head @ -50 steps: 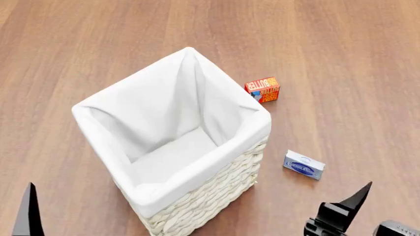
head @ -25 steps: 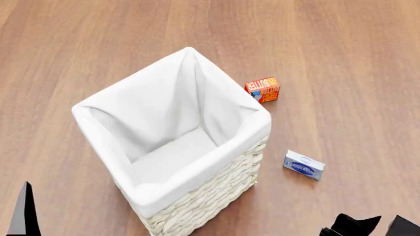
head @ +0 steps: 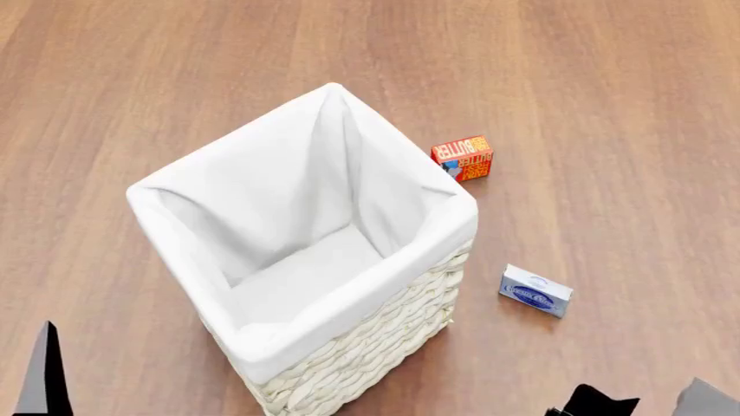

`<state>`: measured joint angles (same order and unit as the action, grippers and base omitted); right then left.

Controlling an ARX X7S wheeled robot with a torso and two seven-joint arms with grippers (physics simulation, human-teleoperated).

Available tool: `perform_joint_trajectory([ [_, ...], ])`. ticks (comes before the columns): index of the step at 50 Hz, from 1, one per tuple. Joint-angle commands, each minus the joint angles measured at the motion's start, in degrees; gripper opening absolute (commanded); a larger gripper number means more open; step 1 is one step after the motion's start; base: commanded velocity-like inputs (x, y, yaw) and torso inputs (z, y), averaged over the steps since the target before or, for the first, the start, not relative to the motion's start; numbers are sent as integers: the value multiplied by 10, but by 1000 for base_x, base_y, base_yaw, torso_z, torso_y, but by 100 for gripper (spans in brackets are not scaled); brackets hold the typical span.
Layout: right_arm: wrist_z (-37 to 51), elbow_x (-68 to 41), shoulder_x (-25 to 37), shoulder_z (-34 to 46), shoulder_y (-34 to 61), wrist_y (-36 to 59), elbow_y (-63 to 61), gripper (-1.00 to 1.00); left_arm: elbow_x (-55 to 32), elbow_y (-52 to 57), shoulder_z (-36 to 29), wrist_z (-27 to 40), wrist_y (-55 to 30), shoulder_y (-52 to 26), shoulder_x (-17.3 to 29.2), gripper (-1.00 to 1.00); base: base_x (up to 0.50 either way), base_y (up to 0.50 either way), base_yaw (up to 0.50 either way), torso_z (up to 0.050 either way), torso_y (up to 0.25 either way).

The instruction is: Pick up the alphabet soup and put it in the basket.

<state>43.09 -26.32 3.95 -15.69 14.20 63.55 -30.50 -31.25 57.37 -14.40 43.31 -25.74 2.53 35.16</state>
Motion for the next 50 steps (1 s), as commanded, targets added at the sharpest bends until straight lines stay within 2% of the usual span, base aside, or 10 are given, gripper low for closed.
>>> perform_joint_trajectory([
  [1,18,-35,-10,-25,7,40,3,100,-6,3,-5,9,-5,-6,4,100,0,0,0,0,0],
  [18,46,-82,-21,-51,8,64,24,100,-10,0,-14,17,-3,-9,9,100,0,0,0,0,0],
  [50,45,-108,1,9,1,24,64,100,-20,-2,-20,30,5,-14,21,100,0,0,0,0,0],
])
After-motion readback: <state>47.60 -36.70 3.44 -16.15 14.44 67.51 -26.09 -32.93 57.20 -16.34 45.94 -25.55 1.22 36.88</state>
